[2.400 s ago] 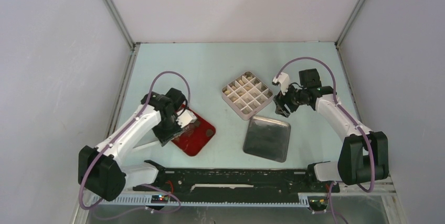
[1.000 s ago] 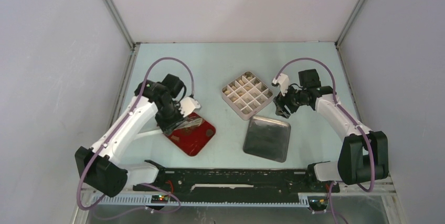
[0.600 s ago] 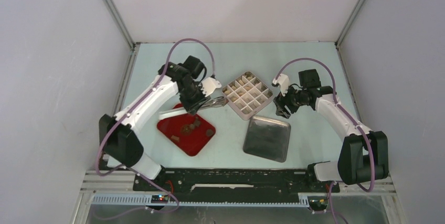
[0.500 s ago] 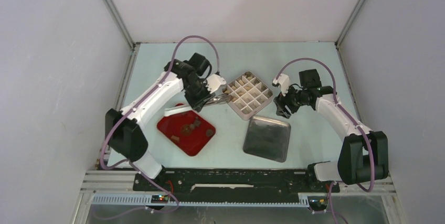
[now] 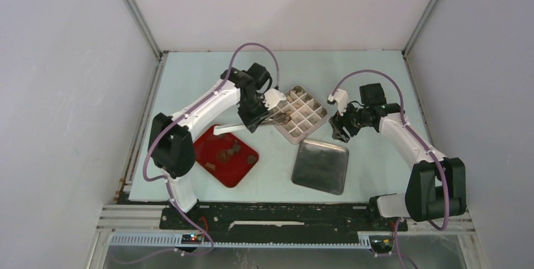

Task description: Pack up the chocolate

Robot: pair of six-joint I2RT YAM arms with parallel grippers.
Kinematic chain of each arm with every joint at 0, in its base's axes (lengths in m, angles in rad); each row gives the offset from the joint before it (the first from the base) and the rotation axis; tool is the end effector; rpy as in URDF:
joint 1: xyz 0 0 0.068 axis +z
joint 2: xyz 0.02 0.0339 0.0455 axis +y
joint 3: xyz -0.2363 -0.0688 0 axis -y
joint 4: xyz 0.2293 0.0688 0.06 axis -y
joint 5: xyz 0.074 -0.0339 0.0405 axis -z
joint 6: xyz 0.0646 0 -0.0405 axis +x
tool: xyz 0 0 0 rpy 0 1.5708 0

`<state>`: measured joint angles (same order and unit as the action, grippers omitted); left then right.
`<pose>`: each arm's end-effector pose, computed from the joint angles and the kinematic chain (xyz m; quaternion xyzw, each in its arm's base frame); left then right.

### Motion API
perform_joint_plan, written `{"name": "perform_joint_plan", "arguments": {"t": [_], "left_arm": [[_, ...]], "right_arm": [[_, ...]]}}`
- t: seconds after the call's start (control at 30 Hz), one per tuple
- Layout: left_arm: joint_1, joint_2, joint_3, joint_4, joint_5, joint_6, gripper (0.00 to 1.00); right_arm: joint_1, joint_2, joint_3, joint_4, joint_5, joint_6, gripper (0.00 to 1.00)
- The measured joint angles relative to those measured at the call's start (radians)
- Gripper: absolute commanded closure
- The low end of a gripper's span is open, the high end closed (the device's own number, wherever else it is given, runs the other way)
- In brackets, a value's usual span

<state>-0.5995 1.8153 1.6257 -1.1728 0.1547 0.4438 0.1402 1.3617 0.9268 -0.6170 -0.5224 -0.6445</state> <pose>0.2769 -0.2013 0.2236 0.5011 0.8557 -0.0847 0.0974 0.2615 0.0695 0.1896 -0.4182 0.8375 0.1799 0.3023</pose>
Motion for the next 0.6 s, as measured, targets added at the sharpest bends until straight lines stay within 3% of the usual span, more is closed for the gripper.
{"name": "perform_joint_plan", "arguments": {"t": [0.17, 0.4, 0.6], "left_arm": [[-0.015, 0.007, 0.0, -0.013, -0.001, 0.0, 0.82], [-0.018, 0.008, 0.0, -0.023, -0.006, 0.0, 0.65], [-0.027, 0.009, 0.0, -0.023, -0.015, 0.0, 0.62]], "right_arm": [[0.0, 0.0, 0.0, -0.002, 0.0, -0.003, 0.33], [0.0, 0.006, 0.0, -0.003, 0.0, -0.004, 0.33], [0.0, 0.006, 0.0, -0.008, 0.0, -0.011, 0.33]]}}
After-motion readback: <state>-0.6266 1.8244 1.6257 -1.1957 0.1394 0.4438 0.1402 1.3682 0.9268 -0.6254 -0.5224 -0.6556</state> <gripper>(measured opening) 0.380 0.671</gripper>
